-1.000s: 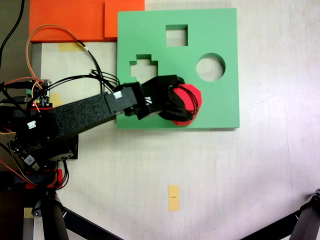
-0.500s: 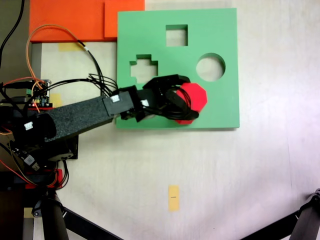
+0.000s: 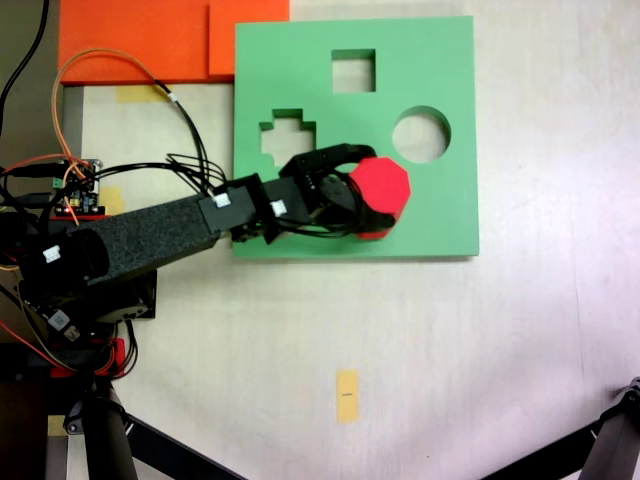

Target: Put the octagonal pillar block into the corresponding hole

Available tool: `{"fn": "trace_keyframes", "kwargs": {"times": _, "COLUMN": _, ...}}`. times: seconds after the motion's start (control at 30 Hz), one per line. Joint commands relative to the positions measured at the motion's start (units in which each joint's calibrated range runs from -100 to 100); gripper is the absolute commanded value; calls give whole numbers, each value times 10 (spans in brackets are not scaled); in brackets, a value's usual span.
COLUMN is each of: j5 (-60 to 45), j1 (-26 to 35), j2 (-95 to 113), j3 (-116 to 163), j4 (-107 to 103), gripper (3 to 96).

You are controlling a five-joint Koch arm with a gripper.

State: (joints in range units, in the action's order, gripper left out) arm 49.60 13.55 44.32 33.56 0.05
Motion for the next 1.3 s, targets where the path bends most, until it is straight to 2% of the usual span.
{"fn": "trace_keyframes", "kwargs": {"times": 0.03, "j5": -1, "j1": 6, "j2": 6, "j3": -9, "j4": 37, "gripper": 339}}
{"fn": "trace_keyframes", "kwargs": {"times": 0.87, "j5": 0, "j1": 25, "j2": -55, "j3": -46, "j4": 40, "gripper": 339}}
{"fn": "trace_keyframes", "kwargs": {"times": 1.3, "j5": 0, "j1": 28, "j2": -3, "j3": -24, "j4": -14, "gripper": 339}}
